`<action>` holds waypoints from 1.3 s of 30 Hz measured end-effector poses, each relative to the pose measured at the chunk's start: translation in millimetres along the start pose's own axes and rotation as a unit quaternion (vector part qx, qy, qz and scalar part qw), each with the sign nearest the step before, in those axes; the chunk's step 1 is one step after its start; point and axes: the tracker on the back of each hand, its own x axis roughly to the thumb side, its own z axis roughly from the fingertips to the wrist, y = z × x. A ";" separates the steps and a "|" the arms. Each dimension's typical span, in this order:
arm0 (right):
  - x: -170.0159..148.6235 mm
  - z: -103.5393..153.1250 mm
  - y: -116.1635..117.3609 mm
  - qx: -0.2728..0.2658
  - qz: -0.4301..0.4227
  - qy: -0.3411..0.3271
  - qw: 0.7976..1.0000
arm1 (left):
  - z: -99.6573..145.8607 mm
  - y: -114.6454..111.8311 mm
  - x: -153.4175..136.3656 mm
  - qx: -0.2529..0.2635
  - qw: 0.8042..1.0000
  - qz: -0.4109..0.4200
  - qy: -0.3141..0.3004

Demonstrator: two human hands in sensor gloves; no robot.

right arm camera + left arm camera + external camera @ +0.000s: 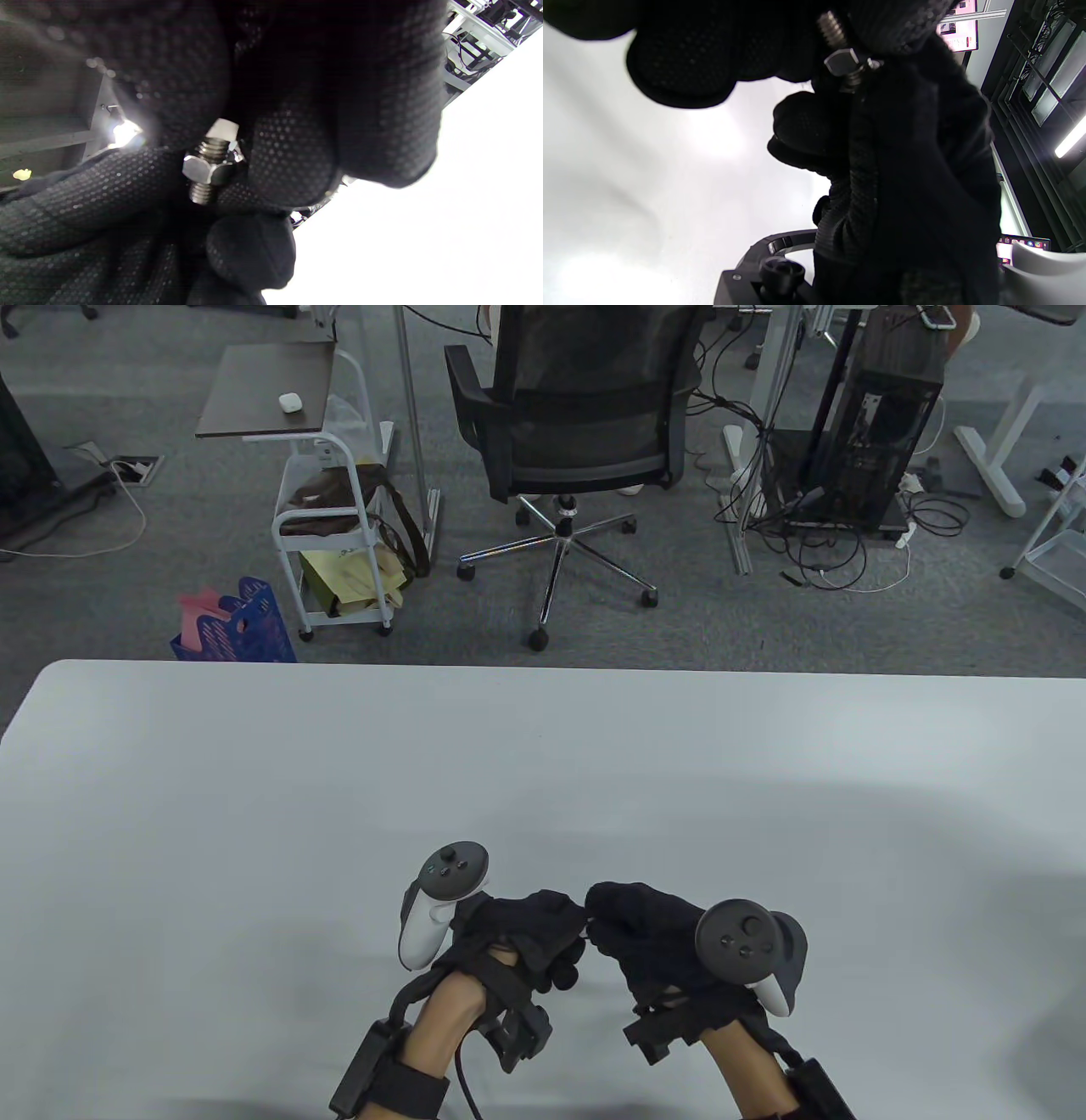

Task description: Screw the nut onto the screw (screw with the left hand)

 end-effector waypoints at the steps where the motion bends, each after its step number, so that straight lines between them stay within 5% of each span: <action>1: -0.2 0.3 1.0 0.008 -0.004 0.001 1.000 | 0.3 0.5 -0.3 0.002 1.000 -0.001 0.002; 8: 3.1 0.7 -2.2 -0.007 0.008 -0.009 1.000 | -0.2 0.1 1.6 -0.025 1.000 0.006 -0.011; 12: 2.8 0.9 -2.1 -0.009 0.008 -0.008 1.000 | 0.8 1.8 -1.6 0.008 1.000 0.007 -0.004; 32: 3.3 0.8 -2.6 -0.010 0.004 -0.007 1.000 | 0.2 1.4 1.0 -0.017 1.000 0.003 -0.012; 39: 2.0 0.8 -2.9 -0.010 0.005 -0.004 1.000 | -0.6 -1.1 1.3 0.014 1.000 -0.007 -0.009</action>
